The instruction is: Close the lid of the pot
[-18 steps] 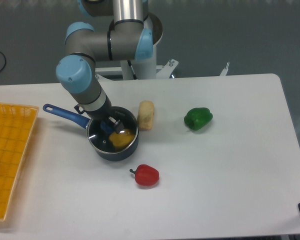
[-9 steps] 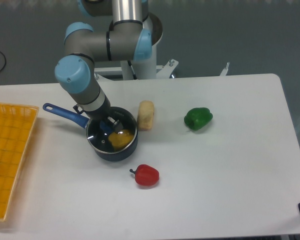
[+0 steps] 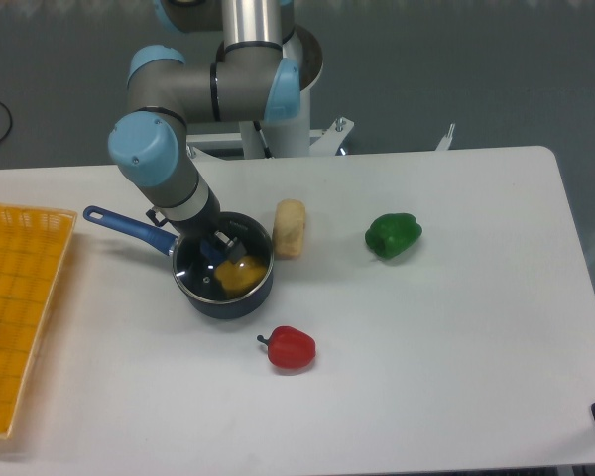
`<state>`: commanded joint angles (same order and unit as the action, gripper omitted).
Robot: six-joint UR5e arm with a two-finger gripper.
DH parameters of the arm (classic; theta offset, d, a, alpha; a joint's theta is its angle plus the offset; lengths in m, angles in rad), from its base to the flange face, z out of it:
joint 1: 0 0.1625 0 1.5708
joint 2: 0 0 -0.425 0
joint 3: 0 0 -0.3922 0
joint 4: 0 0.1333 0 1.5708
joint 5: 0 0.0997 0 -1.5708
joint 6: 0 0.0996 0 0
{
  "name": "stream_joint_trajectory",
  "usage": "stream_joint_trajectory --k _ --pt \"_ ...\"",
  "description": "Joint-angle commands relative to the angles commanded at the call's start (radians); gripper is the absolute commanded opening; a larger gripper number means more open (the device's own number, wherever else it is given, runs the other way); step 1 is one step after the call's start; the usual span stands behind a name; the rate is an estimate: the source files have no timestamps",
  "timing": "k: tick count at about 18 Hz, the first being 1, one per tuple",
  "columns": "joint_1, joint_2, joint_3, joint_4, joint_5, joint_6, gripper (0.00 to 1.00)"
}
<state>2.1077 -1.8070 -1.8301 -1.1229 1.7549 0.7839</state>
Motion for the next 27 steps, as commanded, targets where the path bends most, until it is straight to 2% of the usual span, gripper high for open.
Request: stream_joint_trajectory --k 5,12,14,19,23,25,27 --pt "-0.002 -0.005 0.011 0.000 0.000 -0.005 0.99" --pt "0.014 -0.002 0.084 -0.014 -0.011 -0.005 1.00" --pt "0.047 0.003 0.106 -0.012 -0.027 -0.002 1.00" --pt "0.147 0.008 0.207 -0.023 -0.124 0.005 1.00" --pt "0.227 0.008 0.215 -0.028 -0.130 0.054 1.00" --pt "0.239 0.003 0.215 -0.025 -0.120 0.078 1.00" --pt "0.293 0.005 0.215 -0.028 -0.130 0.130 1.00"
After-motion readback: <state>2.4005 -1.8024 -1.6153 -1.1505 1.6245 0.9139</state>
